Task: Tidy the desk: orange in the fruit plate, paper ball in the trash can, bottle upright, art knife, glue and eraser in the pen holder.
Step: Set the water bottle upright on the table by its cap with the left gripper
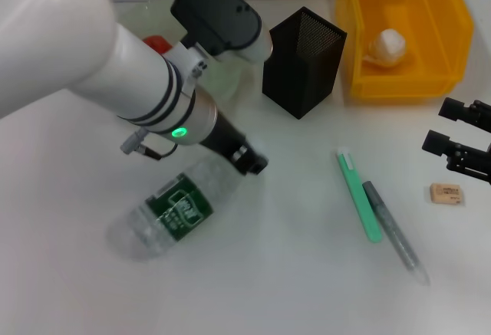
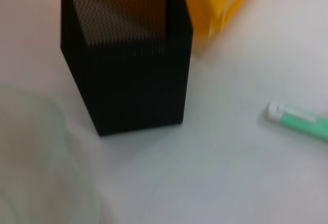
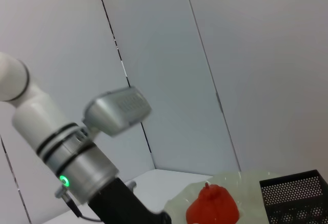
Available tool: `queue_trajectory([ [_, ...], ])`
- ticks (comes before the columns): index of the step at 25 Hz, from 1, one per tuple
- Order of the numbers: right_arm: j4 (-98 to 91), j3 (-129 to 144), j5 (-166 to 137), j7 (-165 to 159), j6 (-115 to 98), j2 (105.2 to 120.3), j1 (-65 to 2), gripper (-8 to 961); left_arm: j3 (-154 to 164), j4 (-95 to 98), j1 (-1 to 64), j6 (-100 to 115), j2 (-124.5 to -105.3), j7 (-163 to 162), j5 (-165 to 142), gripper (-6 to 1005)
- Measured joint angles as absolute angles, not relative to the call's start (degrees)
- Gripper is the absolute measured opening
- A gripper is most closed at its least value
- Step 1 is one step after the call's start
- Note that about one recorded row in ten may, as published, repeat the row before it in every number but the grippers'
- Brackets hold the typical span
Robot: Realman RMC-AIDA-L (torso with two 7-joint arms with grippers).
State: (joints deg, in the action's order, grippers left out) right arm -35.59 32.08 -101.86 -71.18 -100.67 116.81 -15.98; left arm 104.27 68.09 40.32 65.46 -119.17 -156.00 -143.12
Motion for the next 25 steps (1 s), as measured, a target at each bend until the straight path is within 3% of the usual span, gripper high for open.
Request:
queue_trajectory([
  [3,-35.6,32.1,-101.8,-71.2,-100.6,116.81,-16.0,769,103.8,75.5,34.8,64.2,-119.00,-152.8,-142.9,436],
  [15,-35.6,31.5,-101.8,-71.6,-100.9,117.32,-16.0,769,98.4,85.1,23.1,62.1,-118.71,-134.5,-128.4,436],
  [25,-33.3,28.0,-101.8,-70.8,-100.8,118.06,-16.6,769,87.0,77.0,18.8,65.6,-118.55,-110.3,-104.1,435],
])
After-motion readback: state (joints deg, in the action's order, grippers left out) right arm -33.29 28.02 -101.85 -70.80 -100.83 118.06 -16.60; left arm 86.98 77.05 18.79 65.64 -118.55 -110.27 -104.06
